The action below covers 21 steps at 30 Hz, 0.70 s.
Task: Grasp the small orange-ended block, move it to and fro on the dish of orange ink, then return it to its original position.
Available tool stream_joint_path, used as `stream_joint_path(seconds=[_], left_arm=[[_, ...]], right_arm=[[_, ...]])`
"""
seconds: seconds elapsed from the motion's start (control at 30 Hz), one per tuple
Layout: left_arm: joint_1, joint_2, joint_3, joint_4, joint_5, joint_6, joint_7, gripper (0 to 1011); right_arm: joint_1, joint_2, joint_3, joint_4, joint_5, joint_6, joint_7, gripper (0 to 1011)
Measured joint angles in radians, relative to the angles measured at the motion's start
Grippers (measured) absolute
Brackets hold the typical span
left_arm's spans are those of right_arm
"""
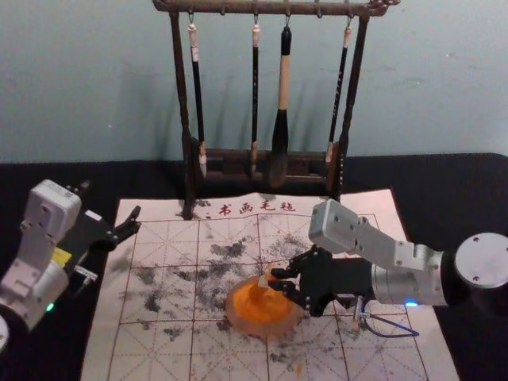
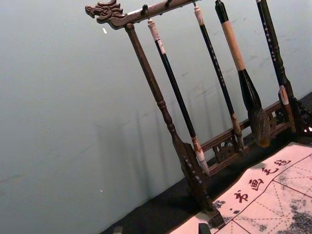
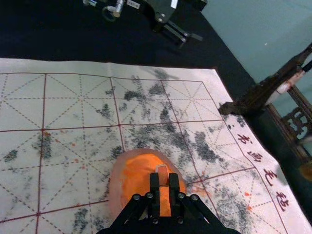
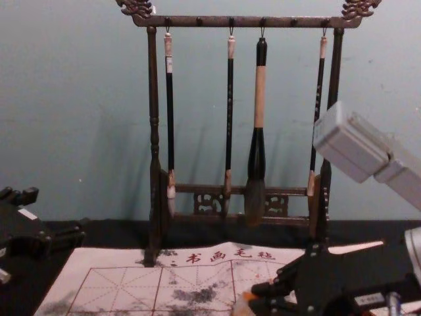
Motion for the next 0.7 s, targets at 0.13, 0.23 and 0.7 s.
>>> stream_joint_path(seconds=[0.13,0.23,0.7], left_arm=[[0.0,0.0,0.0,0.0,0.0,0.0,0.0,1001],[0.0,0.0,0.0,0.0,0.0,0.0,0.0,1002],[0.0,0.0,0.0,0.0,0.0,0.0,0.0,1001]], right_arm=[[0.001,0.002,0.009,0.003,-0.001,0.005,-0.006,82],[-0.001,0.007,0.015,-0.002,0.0,0.006,-0.008,82],[-0.055,0.068,0.054,-0.082,0.033,0.009,-0.012,82]])
